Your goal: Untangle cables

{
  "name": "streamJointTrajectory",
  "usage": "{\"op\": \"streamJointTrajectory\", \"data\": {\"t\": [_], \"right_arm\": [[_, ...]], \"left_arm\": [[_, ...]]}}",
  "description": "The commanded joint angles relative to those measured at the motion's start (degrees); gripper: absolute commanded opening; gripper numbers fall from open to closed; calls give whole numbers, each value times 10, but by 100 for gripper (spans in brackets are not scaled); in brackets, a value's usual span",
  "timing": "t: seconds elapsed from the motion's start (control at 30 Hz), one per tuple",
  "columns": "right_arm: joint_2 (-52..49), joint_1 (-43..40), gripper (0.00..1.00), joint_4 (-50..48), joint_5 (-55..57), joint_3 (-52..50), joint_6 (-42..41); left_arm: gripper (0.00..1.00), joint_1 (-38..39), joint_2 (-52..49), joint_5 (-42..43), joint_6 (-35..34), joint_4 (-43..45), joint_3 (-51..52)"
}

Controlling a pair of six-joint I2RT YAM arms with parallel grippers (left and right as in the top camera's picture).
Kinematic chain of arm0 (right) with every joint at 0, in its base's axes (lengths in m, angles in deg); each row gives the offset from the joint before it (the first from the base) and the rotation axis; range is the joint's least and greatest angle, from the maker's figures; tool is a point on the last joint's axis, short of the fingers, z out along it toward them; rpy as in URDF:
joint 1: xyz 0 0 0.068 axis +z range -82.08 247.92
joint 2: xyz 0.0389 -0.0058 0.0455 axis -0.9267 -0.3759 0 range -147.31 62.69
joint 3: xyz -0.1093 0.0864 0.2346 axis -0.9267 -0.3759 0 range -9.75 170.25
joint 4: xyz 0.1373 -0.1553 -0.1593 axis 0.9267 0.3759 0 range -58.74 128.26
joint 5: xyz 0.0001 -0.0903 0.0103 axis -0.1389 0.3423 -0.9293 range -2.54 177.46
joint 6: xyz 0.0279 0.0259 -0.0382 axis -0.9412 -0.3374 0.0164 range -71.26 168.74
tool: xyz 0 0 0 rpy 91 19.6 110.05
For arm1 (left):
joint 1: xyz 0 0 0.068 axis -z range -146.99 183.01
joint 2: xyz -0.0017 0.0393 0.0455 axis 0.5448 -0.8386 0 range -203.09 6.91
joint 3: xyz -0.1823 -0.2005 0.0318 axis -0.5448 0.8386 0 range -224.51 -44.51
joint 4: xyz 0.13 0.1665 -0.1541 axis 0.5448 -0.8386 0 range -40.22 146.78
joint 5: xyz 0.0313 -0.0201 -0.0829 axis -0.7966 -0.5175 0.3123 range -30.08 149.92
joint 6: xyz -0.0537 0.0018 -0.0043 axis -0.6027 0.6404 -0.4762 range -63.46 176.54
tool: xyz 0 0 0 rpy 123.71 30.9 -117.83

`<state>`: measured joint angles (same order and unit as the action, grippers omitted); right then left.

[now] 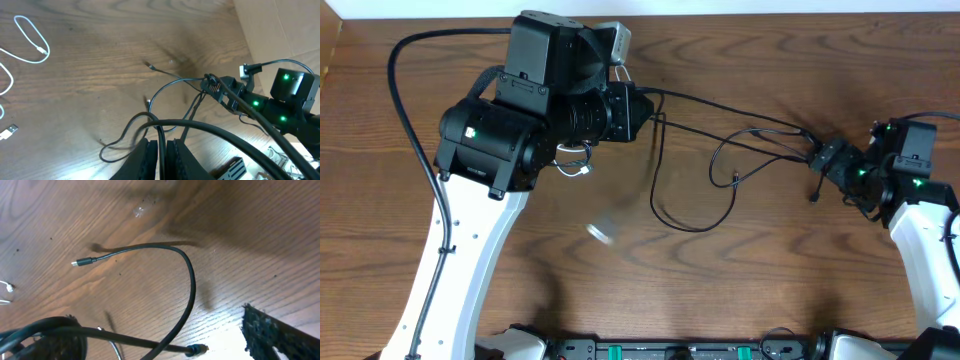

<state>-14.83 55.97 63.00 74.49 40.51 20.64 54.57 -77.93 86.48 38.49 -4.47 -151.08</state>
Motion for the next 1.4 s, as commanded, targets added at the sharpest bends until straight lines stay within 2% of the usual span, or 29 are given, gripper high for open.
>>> {"op": "streamJointTrajectory", "data": {"t": [0.0, 0.03, 0.1, 0.2, 0.23, 0.33, 0.37, 0.43, 0.6, 0.67, 0.73, 0.8, 0.87, 0.93, 1.0, 1.07, 1.13, 1.2, 1.27, 1.37], "right_arm": [[-5, -27, 99, -7, 62, -12, 15], [-2, -27, 99, -14, 34, -12, 27], [11, -27, 97, -30, -24, -12, 46], [36, -26, 88, -46, -48, -12, 46], [47, -27, 82, -48, -47, -12, 46], [89, -27, 31, -50, -46, -12, 50], [99, -27, 18, -50, -46, -12, 50], [130, -27, 2, -49, -49, -12, 50], [224, -27, 1, -55, -62, -12, 78], [259, -26, 1, -63, -59, -12, 87], [288, -26, 1, -72, -51, -12, 99], [312, -26, 1, -73, -30, -12, 102], [322, -26, 1, -67, -4, -12, 102], [322, -26, 1, -58, 11, -12, 102], [318, -26, 1, -49, 10, -12, 102], [312, -26, 1, -36, 11, -12, 103], [304, -26, 1, -32, 10, -12, 104], [296, -26, 1, -30, 0, -12, 104], [290, -26, 2, -30, -55, -12, 111], [285, -26, 2, -27, -155, -12, 154]], "left_arm": [[28, -19, 32, -30, -3, 9, -34], [40, -18, 31, -30, -3, 8, -34], [57, -15, 30, -30, -3, 7, -34], [74, -5, 25, -31, -3, 6, -34], [79, 0, 21, -31, -3, 5, -34], [81, 10, 7, -31, -3, 2, -34], [81, 12, 3, -31, -3, 1, -34], [81, 12, -10, -31, -3, -1, -34], [81, 12, -52, -31, -3, -18, -34], [91, 13, -70, -30, -3, -36, -34], [92, 16, -87, -25, -3, -57, -34], [92, 23, -105, 18, -1, -77, -34], [92, 31, -119, 90, 44, -82, -34], [93, 43, -130, 150, 133, -92, -34], [92, 52, -134, 149, 188, -114, -34], [93, 60, -135, 106, 239, -151, -34], [93, 64, -135, 45, 254, -176, -34], [93, 66, -135, -50, 252, -196, -34], [93, 66, -136, -137, 228, -209, -34], [93, 66, -137, -238, 150, -220, -34]]}}
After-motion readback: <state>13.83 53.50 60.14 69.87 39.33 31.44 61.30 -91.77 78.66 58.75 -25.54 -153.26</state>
